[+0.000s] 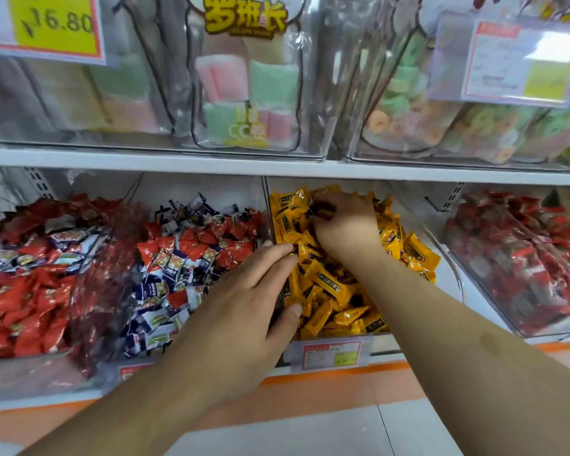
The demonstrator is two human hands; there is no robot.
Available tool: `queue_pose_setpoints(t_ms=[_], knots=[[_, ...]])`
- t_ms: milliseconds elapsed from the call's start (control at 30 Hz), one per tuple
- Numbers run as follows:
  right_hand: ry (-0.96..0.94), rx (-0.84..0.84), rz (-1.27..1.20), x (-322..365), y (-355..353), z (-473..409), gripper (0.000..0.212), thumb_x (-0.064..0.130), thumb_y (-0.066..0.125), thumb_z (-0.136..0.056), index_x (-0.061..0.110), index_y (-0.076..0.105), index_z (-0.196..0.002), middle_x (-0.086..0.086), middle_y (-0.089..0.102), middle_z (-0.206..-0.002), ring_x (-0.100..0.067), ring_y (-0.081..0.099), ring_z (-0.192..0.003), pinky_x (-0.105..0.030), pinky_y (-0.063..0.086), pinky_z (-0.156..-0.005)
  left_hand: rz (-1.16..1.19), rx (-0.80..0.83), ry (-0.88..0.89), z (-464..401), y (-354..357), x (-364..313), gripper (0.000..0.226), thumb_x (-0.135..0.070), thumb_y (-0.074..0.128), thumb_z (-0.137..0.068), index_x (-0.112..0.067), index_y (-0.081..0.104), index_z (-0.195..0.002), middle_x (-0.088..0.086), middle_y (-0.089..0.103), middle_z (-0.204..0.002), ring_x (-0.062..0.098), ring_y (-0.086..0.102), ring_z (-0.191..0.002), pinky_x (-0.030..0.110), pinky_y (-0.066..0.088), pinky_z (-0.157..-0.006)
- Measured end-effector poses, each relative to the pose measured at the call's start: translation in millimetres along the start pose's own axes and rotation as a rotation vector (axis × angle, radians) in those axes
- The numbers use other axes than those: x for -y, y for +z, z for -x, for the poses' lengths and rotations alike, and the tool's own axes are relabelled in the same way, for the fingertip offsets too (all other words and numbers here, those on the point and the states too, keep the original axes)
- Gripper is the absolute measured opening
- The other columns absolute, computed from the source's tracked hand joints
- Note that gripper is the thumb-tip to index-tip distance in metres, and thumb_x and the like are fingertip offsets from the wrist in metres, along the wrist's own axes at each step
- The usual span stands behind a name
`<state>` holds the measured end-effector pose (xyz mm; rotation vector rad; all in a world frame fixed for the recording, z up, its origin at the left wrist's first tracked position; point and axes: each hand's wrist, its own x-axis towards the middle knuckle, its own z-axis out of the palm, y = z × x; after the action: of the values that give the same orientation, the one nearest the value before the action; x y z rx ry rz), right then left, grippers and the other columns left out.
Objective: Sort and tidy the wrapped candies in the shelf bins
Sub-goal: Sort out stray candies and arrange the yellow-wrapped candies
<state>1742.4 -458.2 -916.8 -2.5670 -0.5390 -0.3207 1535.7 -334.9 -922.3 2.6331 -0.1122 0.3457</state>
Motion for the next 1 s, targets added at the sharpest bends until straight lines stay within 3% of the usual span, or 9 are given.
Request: queue_pose_setpoints(t_ms=[133, 267, 400, 467, 533, 600, 767, 900, 1000], knots=[[-0.023, -0.082, -0.036, -1, 0, 9, 0.03, 0.025, 0.07, -0.088, 0.021, 0.077, -0.117, 0.0, 0.077, -0.116, -0.027, 0.066, -0.113, -0.041, 0.039, -0.114, 0.011, 0.006, -0.001, 1, -1, 0, 0.063, -0.056, 0.036, -0.105, -0.041, 0.013, -0.162, -0.037, -0.011, -0.161, -0.013, -0.01, -0.148, 0.011, -0.001, -0.112], [-0.036, -0.14, -0.056, 3, -15, 27, 0.03, 0.028, 0.068, -0.088, 0.022, 0.077, -0.116, 0.0, 0.076, -0.113, -0.028, 0.066, -0.111, -0.037, 0.051, -0.099, 0.057, 0.016, -0.024, 0, -3, 1, 0.065, -0.055, 0.041, -0.104, -0.043, 0.014, -0.161, -0.04, -0.01, -0.16, -0.013, -0.007, -0.147, 0.019, 0.006, -0.119], [0.013, -0.064, -0.182, 18, -53, 65, 0.028, 0.027, 0.069, -0.095, 0.023, 0.074, -0.122, 0.008, 0.073, -0.12, -0.008, 0.064, -0.112, -0.016, 0.045, -0.091, 0.115, 0.002, -0.03, 0, -7, 3, 0.064, -0.049, 0.053, -0.101, -0.044, 0.025, -0.158, -0.039, 0.004, -0.16, -0.003, 0.009, -0.152, 0.033, 0.02, -0.125], [0.072, 0.038, -0.307, 27, -70, 91, 0.023, 0.028, 0.07, -0.096, 0.029, 0.072, -0.119, 0.015, 0.072, -0.113, 0.004, 0.064, -0.099, -0.006, 0.046, -0.077, 0.117, -0.08, -0.029, 0, -12, 0, 0.059, -0.044, 0.06, -0.099, -0.043, 0.035, -0.153, -0.032, 0.022, -0.155, 0.001, 0.027, -0.144, 0.034, 0.032, -0.12], [0.107, 0.142, -0.458, 37, -80, 114, 0.016, 0.023, 0.071, -0.095, 0.03, 0.073, -0.109, 0.014, 0.073, -0.097, 0.002, 0.066, -0.086, -0.01, 0.052, -0.066, 0.135, -0.161, -0.024, 2, -19, -4, 0.057, -0.041, 0.065, -0.097, -0.044, 0.041, -0.148, -0.028, 0.036, -0.146, -0.001, 0.037, -0.133, 0.027, 0.038, -0.111], [0.138, 0.223, -0.605, 48, -87, 129, 0.013, 0.018, 0.073, -0.094, 0.025, 0.076, -0.104, 0.01, 0.075, -0.087, 0.0, 0.069, -0.081, -0.014, 0.054, -0.069, 0.153, -0.193, -0.004, 4, -28, -8, 0.055, -0.04, 0.07, -0.095, -0.047, 0.045, -0.143, -0.029, 0.043, -0.137, -0.004, 0.044, -0.123, 0.02, 0.041, -0.1], [0.287, 0.413, -0.908, 72, -87, 142, 0.009, 0.012, 0.075, -0.093, 0.013, 0.079, -0.101, 0.0, 0.08, -0.089, -0.007, 0.073, -0.082, -0.023, 0.056, -0.077, 0.1, -0.241, 0.022, 18, -47, -6, 0.027, -0.039, 0.074, -0.091, -0.037, 0.068, -0.117, -0.025, 0.06, -0.11, 0.0, 0.058, -0.103, 0.03, 0.054, -0.085], [0.33, 0.483, -0.926, 81, -85, 146, 0.013, 0.023, 0.075, -0.094, 0.017, 0.078, -0.105, 0.001, 0.08, -0.094, -0.01, 0.075, -0.09, -0.03, 0.06, -0.084, 0.034, -0.213, -0.009, 27, -58, -3, 0.029, -0.042, 0.071, -0.089, -0.036, 0.068, -0.117, -0.025, 0.061, -0.109, 0.002, 0.058, -0.101, 0.031, 0.055, -0.083], [0.348, 0.436, -0.896, 75, -87, 143, 0.011, 0.028, 0.073, -0.095, 0.021, 0.077, -0.102, 0.002, 0.078, -0.089, -0.018, 0.072, -0.087, -0.037, 0.058, -0.082, -0.076, -0.213, -0.081, 26, -62, 2, 0.034, -0.037, 0.073, -0.089, -0.03, 0.067, -0.121, -0.018, 0.063, -0.115, 0.009, 0.059, -0.109, 0.034, 0.054, -0.092]])
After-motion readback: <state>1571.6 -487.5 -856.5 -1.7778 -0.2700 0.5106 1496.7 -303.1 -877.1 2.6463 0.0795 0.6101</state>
